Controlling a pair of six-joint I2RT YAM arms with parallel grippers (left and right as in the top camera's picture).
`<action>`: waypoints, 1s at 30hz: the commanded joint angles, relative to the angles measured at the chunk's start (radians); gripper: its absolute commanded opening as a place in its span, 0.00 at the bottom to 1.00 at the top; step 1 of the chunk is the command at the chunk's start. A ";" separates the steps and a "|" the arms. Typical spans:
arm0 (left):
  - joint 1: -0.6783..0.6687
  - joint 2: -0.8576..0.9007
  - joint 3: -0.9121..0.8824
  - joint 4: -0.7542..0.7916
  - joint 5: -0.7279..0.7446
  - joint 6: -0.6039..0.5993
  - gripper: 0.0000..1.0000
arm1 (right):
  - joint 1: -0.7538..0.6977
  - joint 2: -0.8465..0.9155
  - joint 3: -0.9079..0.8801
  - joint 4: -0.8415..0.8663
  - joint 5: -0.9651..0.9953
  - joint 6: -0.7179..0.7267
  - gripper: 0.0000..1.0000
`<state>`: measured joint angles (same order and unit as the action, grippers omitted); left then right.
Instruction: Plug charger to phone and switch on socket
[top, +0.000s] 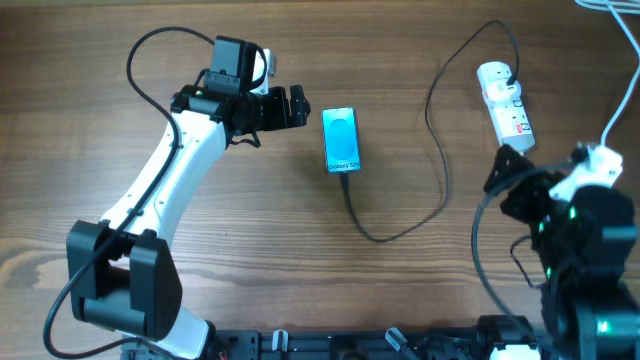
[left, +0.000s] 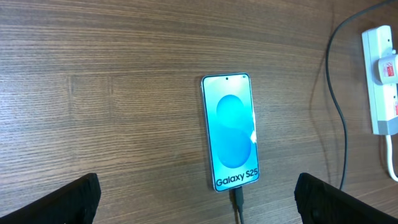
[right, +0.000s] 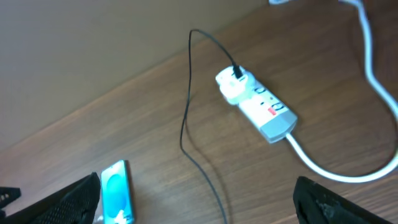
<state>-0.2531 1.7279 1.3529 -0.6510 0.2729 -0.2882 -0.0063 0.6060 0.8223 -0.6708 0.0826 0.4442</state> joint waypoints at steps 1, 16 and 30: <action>0.002 0.005 -0.001 0.003 -0.009 0.023 1.00 | 0.005 -0.156 -0.161 0.117 0.011 -0.081 1.00; 0.002 0.005 -0.001 0.003 -0.009 0.023 1.00 | 0.023 -0.604 -0.710 0.614 -0.136 -0.284 1.00; 0.002 0.005 -0.001 0.003 -0.009 0.023 1.00 | 0.023 -0.603 -0.818 0.670 -0.163 -0.391 1.00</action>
<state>-0.2531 1.7279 1.3529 -0.6506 0.2733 -0.2882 0.0124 0.0154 0.0082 0.0502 -0.0662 0.0868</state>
